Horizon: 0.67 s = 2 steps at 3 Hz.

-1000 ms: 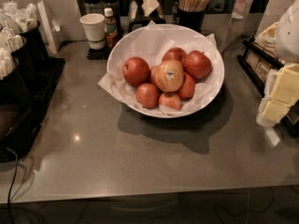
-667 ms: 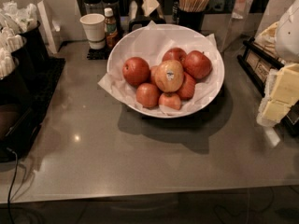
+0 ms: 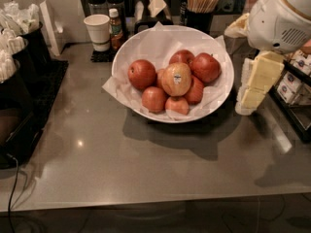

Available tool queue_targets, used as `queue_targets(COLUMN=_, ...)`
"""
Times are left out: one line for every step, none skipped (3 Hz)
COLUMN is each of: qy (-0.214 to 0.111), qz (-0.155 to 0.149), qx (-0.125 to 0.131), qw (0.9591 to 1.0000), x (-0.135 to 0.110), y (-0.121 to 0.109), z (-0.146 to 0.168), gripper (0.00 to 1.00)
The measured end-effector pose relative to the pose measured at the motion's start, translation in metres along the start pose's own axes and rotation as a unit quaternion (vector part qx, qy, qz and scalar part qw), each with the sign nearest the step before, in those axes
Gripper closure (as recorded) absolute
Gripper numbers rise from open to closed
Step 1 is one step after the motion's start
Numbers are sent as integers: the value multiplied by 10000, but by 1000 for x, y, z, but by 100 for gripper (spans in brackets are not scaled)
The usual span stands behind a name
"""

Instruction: Pick apple from white bowl

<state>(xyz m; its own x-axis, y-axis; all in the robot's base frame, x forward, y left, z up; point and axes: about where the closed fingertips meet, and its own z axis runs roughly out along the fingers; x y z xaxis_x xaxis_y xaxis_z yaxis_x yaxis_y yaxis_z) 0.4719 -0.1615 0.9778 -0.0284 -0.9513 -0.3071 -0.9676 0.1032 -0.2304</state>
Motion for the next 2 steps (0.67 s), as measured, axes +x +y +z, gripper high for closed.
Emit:
queue_targets(qy=-459, qz=-554, qx=-287, qw=9970, x=-41, y=-19, z=20, gripper=0)
queue_targets(qy=-478, qz=-559, qx=-240, qw=9970, x=-43, y=-21, z=20, gripper=0)
